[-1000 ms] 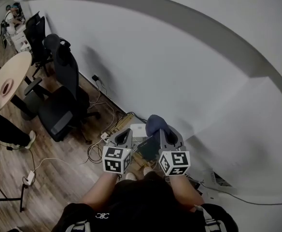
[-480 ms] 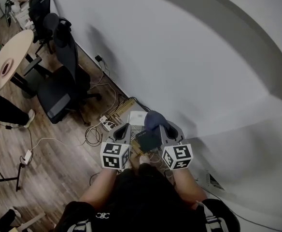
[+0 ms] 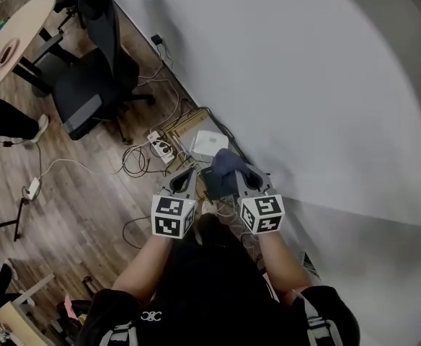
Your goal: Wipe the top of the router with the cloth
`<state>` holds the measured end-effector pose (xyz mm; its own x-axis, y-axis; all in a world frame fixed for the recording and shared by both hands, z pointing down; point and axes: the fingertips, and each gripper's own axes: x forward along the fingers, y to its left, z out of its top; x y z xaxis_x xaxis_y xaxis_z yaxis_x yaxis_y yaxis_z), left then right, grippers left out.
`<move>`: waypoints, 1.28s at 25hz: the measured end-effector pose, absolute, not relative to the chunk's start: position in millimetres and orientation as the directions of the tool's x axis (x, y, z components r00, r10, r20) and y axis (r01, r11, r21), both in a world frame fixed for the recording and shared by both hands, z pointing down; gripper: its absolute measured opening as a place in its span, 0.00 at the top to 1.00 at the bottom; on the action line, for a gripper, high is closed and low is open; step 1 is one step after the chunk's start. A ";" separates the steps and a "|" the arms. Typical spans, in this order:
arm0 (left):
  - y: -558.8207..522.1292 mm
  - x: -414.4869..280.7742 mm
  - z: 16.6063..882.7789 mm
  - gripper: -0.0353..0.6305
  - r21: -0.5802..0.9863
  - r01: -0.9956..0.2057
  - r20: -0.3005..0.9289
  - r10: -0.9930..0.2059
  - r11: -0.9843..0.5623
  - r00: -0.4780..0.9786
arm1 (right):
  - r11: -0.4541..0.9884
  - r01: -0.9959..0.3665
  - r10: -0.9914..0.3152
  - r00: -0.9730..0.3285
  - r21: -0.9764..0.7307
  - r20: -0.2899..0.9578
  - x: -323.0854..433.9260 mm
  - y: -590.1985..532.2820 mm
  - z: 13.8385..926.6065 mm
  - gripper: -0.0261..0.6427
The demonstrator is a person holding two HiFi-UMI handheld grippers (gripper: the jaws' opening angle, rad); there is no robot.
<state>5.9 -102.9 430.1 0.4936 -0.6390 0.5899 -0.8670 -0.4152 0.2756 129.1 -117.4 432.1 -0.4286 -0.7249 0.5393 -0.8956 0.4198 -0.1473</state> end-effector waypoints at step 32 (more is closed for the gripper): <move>-81.3 -21.7 686.5 0.96 0.360 -0.910 0.722 -0.556 -0.204 0.411 | 0.866 -0.482 -0.042 -0.340 -0.135 0.940 92.4 -80.5 771.2 0.94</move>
